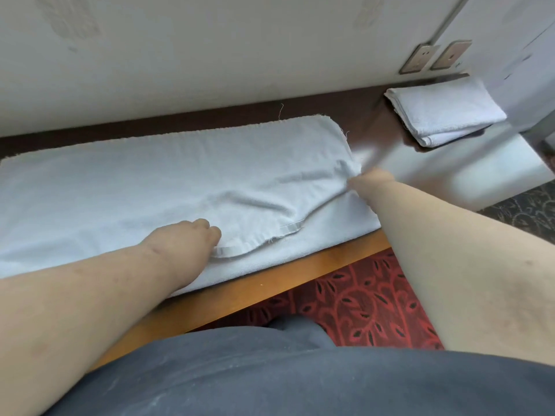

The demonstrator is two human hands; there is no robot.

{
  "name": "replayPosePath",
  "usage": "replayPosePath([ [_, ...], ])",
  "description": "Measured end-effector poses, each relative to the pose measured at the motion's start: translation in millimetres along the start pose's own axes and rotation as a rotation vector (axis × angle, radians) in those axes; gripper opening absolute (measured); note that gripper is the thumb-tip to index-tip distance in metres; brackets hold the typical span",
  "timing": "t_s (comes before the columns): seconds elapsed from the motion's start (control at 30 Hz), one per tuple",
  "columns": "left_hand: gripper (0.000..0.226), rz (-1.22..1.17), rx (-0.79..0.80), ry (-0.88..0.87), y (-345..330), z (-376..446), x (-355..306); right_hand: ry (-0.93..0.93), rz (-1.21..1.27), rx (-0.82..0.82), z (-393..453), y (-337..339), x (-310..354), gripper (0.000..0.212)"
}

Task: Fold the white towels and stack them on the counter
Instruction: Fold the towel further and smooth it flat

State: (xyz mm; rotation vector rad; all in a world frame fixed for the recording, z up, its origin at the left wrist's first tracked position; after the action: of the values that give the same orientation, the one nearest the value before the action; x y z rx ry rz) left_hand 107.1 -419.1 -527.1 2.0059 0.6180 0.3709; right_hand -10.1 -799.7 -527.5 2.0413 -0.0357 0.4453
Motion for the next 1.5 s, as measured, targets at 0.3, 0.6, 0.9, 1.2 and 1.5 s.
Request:
replayPosePath([
  [0.3,0.012,-0.223,-0.374,0.229,60,2,58,0.026,0.514,-0.105,3,26,23,0.025],
  [0.6,0.040,-0.132,-0.347,0.259,98,22,87,-0.116,0.810,0.220,31,8,65,0.022],
  [0.9,0.053,0.083,-0.296,0.355,99,68,108,-0.175,1.228,0.402,50,-4,109,0.030],
  [1.2,0.085,0.248,-0.117,0.397,83,92,108,0.439,0.008,0.089,29,-31,132,0.046],
  [1.5,0.076,-0.028,-0.171,0.195,59,55,100,0.724,-0.644,-0.002,-38,-73,201,0.051],
])
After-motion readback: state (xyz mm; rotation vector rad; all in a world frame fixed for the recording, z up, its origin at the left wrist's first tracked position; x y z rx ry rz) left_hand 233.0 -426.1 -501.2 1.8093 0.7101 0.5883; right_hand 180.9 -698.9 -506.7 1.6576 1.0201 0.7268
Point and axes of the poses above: each hand's wrist, its own z-axis towards the middle knuckle, its own y-axis out of the back of the hand, x = y × z, the point moved 9 cm from there along z, towards the middle knuckle, and after that the axes turned 4 degrees about -x, right-handed, at the moved point
